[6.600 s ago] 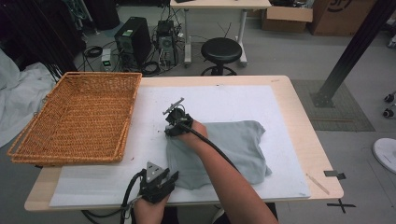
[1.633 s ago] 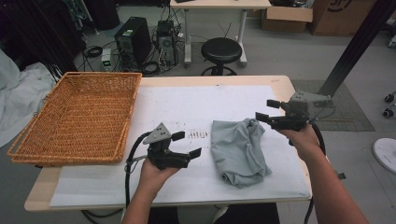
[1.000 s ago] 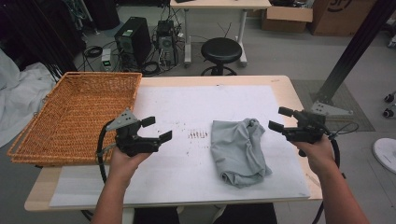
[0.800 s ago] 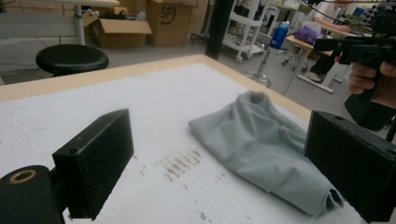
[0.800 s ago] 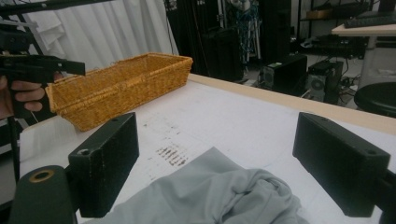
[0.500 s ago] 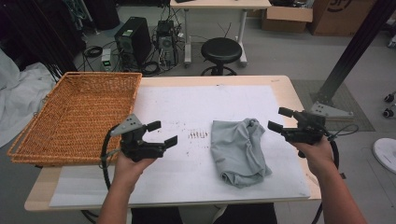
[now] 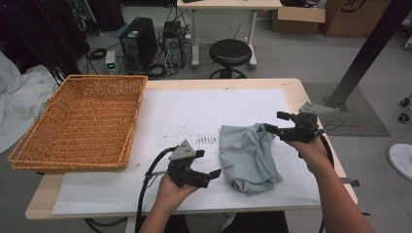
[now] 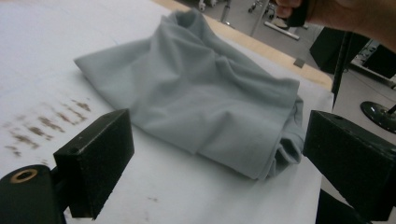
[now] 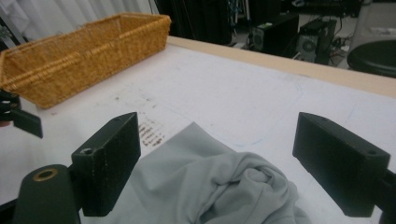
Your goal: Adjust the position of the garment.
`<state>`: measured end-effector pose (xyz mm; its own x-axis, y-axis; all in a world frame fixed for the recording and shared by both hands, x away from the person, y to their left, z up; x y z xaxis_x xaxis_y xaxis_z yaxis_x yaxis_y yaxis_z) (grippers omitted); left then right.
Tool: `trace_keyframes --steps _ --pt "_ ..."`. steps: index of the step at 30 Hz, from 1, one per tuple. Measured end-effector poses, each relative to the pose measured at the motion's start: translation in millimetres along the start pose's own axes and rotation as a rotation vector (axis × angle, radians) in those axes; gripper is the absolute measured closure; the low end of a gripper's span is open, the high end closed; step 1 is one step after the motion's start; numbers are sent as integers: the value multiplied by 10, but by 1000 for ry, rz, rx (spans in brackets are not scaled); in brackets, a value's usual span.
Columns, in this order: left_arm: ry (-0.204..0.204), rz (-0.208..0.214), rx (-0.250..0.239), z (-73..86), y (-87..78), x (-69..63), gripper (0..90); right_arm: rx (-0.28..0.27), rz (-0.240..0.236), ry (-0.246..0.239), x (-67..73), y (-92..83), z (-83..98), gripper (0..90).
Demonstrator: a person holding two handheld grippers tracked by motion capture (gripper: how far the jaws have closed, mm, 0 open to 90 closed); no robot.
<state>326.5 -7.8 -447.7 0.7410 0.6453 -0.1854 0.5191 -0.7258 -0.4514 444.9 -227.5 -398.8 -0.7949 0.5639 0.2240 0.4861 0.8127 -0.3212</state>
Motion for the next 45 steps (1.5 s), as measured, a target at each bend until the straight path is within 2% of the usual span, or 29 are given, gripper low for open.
trace_keyframes --steps 3,6,9,13,16,21,25,26,28,29,30,31,32,33,35,42,45 --pt "4 16 25 67 121 -95 94 20 16 18 -72 52 67 146" --pt "7 44 44 102 245 -205 106 62 33 38 -137 102 180 147" --pt "23 54 69 133 338 -273 121 97 55 53 -197 151 290 154" --pt "25 47 94 184 442 -300 124 137 97 83 -303 198 412 162" --pt "28 39 119 238 515 -297 143 148 104 106 -350 231 463 176" --pt "28 37 155 307 633 -293 158 224 125 111 -417 343 606 204" --pt "65 24 208 355 712 -314 181 265 135 144 -472 420 705 273" --pt "88 9 226 376 719 -304 211 278 138 155 -483 429 732 323" --pt "126 -23 254 417 720 -294 369 308 141 162 -499 445 787 431" --pt "143 -24 249 418 705 -307 452 318 136 162 -499 450 805 530" --pt "150 -6 245 419 690 -338 600 324 138 167 -500 452 819 612" --pt "165 -14 249 424 682 -343 657 324 140 171 -507 454 828 684" --pt "183 -16 251 432 654 -353 696 319 133 180 -507 458 832 721" --pt "185 -18 254 436 640 -350 739 300 125 206 -514 461 826 754" --pt "171 -15 261 448 599 -328 766 285 117 248 -523 469 828 780" --pt "161 -41 275 471 429 -134 790 288 113 247 -499 545 821 799" --pt "158 -63 278 467 340 -13 789 275 113 243 -466 660 759 800"
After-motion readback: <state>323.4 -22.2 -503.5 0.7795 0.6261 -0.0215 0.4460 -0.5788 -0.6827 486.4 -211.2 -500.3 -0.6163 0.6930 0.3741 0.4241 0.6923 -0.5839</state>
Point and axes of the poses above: each handheld gripper's, and its own axes: y roughly forward along the jaws, z roughly out of its underside, x roughly to its left, the point moved 10 cm from there along y, roughly forward along the jaws, and after that the axes turned 7 degrees about -z, right-handed, at the moved point
